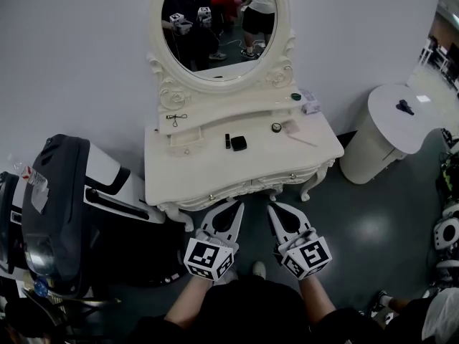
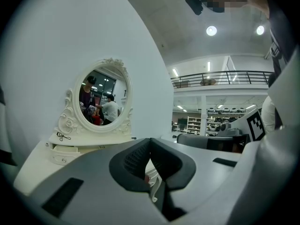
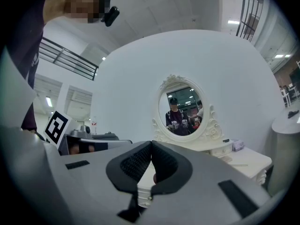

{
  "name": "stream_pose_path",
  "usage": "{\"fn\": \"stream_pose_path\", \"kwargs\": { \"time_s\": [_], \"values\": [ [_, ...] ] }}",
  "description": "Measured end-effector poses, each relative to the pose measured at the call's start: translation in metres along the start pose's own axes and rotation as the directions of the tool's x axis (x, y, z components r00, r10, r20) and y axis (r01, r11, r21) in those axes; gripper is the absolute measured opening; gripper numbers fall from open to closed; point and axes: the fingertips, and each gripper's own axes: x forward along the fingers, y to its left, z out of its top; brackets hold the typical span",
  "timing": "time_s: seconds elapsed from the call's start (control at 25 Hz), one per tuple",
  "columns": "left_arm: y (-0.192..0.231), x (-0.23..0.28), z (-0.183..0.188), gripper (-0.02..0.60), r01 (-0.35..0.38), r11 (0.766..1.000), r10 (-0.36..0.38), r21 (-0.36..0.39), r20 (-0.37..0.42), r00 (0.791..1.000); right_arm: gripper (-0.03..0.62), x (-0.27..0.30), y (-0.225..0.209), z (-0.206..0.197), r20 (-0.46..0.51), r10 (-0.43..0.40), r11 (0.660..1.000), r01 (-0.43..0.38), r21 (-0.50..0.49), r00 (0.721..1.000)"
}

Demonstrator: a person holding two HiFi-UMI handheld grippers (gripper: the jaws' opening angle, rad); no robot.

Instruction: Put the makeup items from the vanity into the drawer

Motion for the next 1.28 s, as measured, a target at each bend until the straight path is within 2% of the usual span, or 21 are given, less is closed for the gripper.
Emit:
{"fn": "stream_pose_path", "kwargs": {
  "time_s": [0.56,0.88,1.28],
  "values": [
    [-0.004,0.049,-0.006,0.015,-0.077,0.997,0.077,0.007,-0.026,0.997,0.023,0.011,-0.049,-0.009,-0.047,0.097,0.995,-0.096,0.014,0.994],
    [0.029,0.070,-0.015,0.015,-0.099,0.995,0.099,0.000,-0.048,0.994,0.023,0.044,-0.067,-0.024,-0.075,0.113,0.993,-0.110,0.035,0.991],
    [0.090,0.112,-0.015,0.015,-0.077,0.997,0.076,-0.019,-0.061,0.995,0.023,0.112,-0.087,-0.035,-0.106,0.110,0.994,-0.106,0.036,0.988]
  ]
}}
